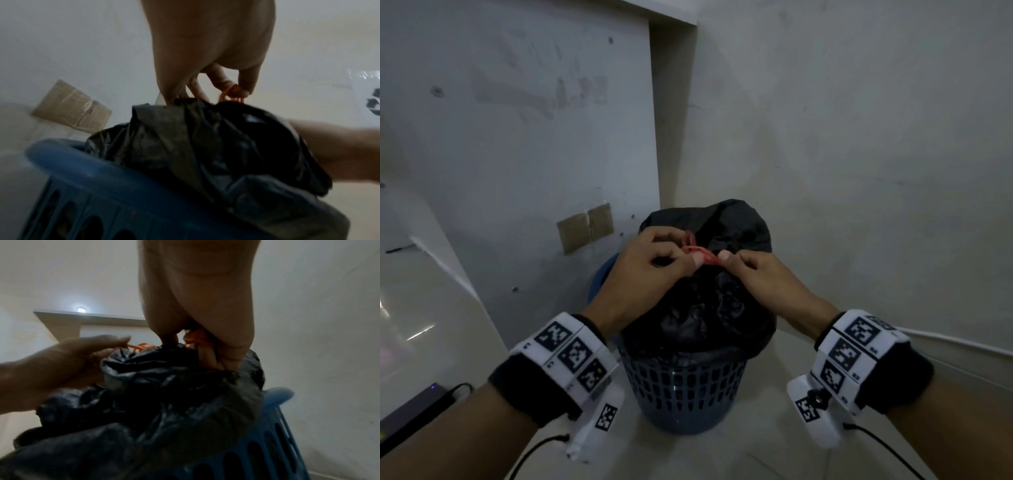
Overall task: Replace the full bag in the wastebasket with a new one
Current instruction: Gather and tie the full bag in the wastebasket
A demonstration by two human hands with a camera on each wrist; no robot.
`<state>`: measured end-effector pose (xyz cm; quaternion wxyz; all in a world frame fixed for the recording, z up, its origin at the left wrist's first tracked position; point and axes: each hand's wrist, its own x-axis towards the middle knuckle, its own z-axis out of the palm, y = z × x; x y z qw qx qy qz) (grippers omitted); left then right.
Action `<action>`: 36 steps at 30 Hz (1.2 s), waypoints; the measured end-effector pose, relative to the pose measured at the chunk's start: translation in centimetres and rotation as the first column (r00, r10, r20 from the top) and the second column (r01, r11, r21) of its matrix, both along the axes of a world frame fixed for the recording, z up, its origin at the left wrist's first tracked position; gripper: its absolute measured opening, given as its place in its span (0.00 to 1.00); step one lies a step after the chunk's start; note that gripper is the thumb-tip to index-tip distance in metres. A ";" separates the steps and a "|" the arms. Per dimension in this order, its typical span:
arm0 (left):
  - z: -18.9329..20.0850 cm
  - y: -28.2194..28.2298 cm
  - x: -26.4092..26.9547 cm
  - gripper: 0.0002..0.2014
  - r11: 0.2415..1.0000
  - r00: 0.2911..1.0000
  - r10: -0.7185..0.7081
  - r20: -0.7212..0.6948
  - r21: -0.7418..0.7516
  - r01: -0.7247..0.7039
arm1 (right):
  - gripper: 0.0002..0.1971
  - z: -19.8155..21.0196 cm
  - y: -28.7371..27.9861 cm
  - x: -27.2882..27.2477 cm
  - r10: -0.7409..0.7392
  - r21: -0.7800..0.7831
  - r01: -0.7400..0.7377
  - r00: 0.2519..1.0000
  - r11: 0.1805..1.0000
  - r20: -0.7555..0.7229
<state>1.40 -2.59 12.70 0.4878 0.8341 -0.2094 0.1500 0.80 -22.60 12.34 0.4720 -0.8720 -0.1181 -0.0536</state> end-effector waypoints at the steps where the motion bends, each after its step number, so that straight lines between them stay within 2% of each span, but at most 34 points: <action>1: 0.3 0.2 -0.1 0.15 0.998 1.000 -0.007 -0.020 -0.069 0.006 | 0.24 -0.1 -0.4 0.0 -0.017 0.008 0.017 1.000 1.000 -0.011; 3: 0.7 0.5 -0.2 0.17 0.975 0.997 -0.011 -0.080 -0.223 -0.008 | 0.25 -0.2 -1.0 0.2 -0.046 0.024 0.047 0.999 0.999 -0.020; 6: 1.2 1.2 0.2 0.16 0.877 0.976 0.013 -0.219 -0.465 -0.116 | 0.25 0.0 -1.3 0.4 -0.091 0.050 0.091 0.996 0.995 0.001; 10: 1.9 2.9 1.1 0.16 0.736 0.952 0.007 -0.306 -0.643 -0.212 | 0.28 0.6 -1.9 0.6 -0.147 0.059 0.145 0.988 0.988 0.043; 12: 2.0 3.9 1.3 0.14 0.632 0.942 -0.098 -0.322 -0.751 -0.191 | 0.26 1.0 -2.6 0.7 -0.169 0.065 0.165 0.983 0.984 0.065; 14: 1.7 5.0 1.6 0.13 0.468 0.928 -0.183 -0.324 -0.859 -0.208 | 0.23 1.2 -3.6 0.9 -0.229 0.071 0.225 0.972 0.972 0.049; 15: 1.3 5.5 1.8 0.14 0.407 0.920 -0.189 -0.344 -0.880 -0.245 | 0.22 1.3 -4.0 1.0 -0.263 0.084 0.260 0.965 0.962 0.018; 16: 0.9 5.8 2.0 0.15 0.379 0.910 -0.177 -0.374 -0.880 -0.288 | 0.21 1.2 -4.3 1.1 -0.291 0.103 0.292 0.956 0.951 -0.021; 19: -0.2 5.3 1.8 0.15 0.402 0.891 -0.134 -0.434 -0.846 -0.351 | 0.22 0.7 -4.6 1.5 -0.327 0.203 0.351 0.934 0.914 -0.145; 22: 0.2 4.0 1.3 0.10 0.483 0.890 -0.154 -0.430 -0.818 -0.312 | 0.20 0.6 -4.9 1.7 -0.308 0.443 0.399 0.914 0.803 -0.265; 24: 1.0 3.5 1.1 0.16 0.552 0.894 -0.200 -0.400 -0.800 -0.234 | 0.18 1.0 -5.2 1.7 -0.188 0.623 0.350 0.931 0.699 -0.312; 26: 1.6 3.1 1.0 0.24 0.565 0.893 -0.244 -0.378 -0.804 -0.185 | 0.18 1.8 -5.1 1.3 -0.036 0.735 0.277 0.945 0.618 -0.326; 28: 2.3 2.3 1.0 0.25 0.583 0.899 -0.266 -0.347 -0.801 -0.137 | 0.20 2.6 -4.4 0.7 0.089 0.798 0.194 0.952 0.571 -0.294; 31: 3.3 0.3 0.9 0.15 0.720 0.939 -0.194 -0.286 -0.691 -0.062 | 0.26 3.7 -3.0 -0.1 0.210 0.832 0.050 0.958 0.552 -0.197; 33: 3.6 -1.3 0.7 0.12 0.820 0.967 -0.118 -0.228 -0.572 -0.035 | 0.31 4.5 -1.9 -0.4 0.245 0.822 -0.031 0.960 0.569 -0.133; 36: 3.4 -3.1 0.4 0.06 0.900 0.986 0.007 -0.168 -0.428 -0.080 | 0.29 5.3 -0.2 -0.8 0.236 0.774 -0.118 0.971 0.622 -0.042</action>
